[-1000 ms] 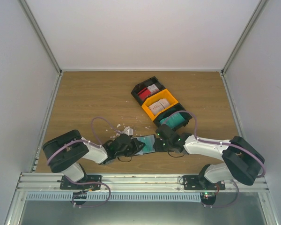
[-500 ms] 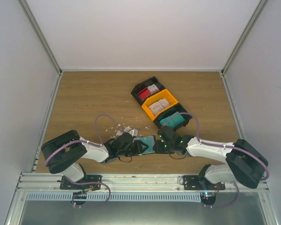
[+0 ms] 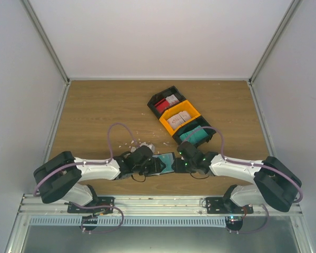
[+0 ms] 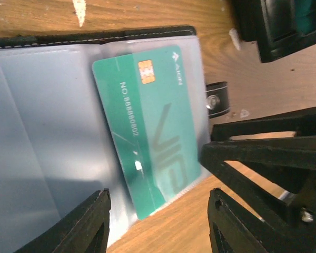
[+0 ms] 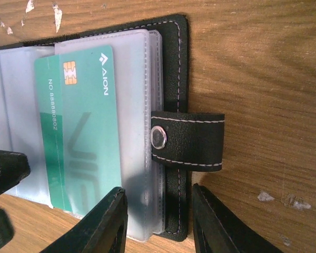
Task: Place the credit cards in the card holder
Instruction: Insert the credit card into the card holder.
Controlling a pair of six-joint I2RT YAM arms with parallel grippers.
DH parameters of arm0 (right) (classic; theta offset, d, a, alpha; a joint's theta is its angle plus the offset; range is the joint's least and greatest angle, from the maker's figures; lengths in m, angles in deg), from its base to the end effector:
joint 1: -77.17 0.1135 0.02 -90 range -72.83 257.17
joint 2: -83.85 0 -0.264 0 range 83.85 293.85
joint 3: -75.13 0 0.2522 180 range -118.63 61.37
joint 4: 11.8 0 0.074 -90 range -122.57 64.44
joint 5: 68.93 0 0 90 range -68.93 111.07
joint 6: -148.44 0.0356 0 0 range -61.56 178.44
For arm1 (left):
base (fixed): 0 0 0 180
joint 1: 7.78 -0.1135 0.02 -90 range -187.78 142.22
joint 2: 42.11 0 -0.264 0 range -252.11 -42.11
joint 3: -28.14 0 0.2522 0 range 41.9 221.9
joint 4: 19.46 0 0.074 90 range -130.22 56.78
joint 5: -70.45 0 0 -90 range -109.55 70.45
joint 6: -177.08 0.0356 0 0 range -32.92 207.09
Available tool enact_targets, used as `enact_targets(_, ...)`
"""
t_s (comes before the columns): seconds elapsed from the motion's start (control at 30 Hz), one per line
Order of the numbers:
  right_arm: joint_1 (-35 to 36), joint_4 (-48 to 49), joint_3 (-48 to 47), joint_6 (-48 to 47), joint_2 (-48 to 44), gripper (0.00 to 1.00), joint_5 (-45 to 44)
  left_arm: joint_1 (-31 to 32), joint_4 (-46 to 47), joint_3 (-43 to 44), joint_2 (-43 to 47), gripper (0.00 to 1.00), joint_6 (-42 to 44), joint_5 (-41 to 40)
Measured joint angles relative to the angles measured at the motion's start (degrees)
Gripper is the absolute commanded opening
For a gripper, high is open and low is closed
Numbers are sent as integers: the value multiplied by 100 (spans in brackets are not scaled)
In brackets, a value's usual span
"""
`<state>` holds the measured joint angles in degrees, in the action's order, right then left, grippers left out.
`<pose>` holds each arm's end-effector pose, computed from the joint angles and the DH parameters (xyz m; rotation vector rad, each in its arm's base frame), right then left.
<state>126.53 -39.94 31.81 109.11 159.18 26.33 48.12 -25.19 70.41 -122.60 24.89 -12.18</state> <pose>0.1418 0.1702 0.1403 -0.0023 2.8026 0.6551 0.1382 -0.2122 0.1420 -0.0726 2.6385 -1.0491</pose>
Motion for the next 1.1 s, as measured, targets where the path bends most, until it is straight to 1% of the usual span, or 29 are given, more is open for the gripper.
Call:
enact_targets(0.1, 0, 15, 0, -33, 9, 36, 0, 0, -247, 162, -188, 46, 105, -31)
enact_targets(0.27, 0, 90, -9, -85, 55, 36, 22, 24, -492, 560, -627, 31, 299, -122)
enact_targets(0.4, 0, 96, -28, -92, 85, 36, 22, 72, -625, 772, -848, 24, 437, -205)
enact_targets(0.5, 0, 85, -57, -94, 118, 36, 17, 138, -822, 966, -970, 24, 590, -304)
enact_targets(0.73, 0, 63, -68, -94, 125, 36, -4, 496, -1700, 1648, -1296, 28, 1027, -957)
enact_targets(0.83, 7, 31, -68, -92, 94, 37, -42, 546, -1834, 1735, -1318, 32, 1141, -1056)
enact_targets(0.97, 13, -190, -68, -72, -175, 44, -238, 562, -1878, 1746, -1252, 40, 1309, -1126)
enact_targets(1.1, -17, -411, -103, -85, -535, 49, -514, 555, -2006, 1746, -883, 50, 1421, -1182)
